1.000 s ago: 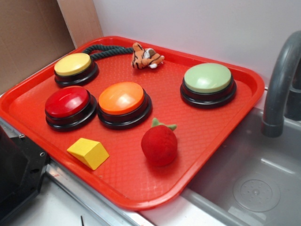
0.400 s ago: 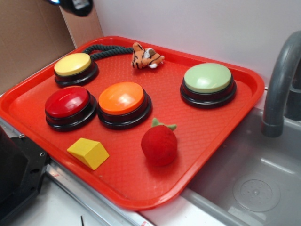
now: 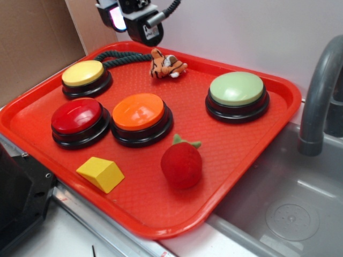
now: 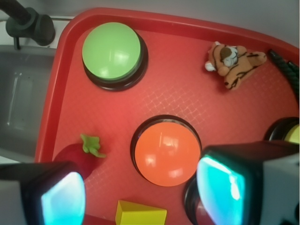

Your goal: Push the green button.

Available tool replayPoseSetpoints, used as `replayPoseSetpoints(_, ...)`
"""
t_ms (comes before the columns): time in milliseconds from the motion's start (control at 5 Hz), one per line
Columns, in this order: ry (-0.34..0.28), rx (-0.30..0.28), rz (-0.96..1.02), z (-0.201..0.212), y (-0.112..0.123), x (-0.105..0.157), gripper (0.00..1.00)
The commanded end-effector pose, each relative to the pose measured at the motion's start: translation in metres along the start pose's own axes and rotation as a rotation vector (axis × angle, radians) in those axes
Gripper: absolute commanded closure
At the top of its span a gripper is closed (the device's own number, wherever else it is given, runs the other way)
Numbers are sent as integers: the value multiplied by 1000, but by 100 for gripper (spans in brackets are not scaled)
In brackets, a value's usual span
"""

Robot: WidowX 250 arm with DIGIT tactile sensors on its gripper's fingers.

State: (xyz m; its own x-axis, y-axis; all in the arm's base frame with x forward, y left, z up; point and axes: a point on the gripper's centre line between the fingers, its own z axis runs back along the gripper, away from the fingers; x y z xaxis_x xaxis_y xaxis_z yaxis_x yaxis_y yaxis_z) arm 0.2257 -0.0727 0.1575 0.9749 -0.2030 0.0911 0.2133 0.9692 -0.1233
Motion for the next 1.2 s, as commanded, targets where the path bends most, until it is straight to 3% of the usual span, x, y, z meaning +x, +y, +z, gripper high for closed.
replayPoseSetpoints(0, -39, -9, -4, 9, -6, 3, 0)
replayPoseSetpoints(200, -152, -4, -128, -8, -13, 23, 0)
replayPoseSetpoints(400, -162, -1, -136, -26, -24, 43, 0)
replayPoseSetpoints(600, -111, -1, -80, -42, -30, 54, 0)
replayPoseSetpoints(1000, -111, 32, 3, -70, -31, 90, 0)
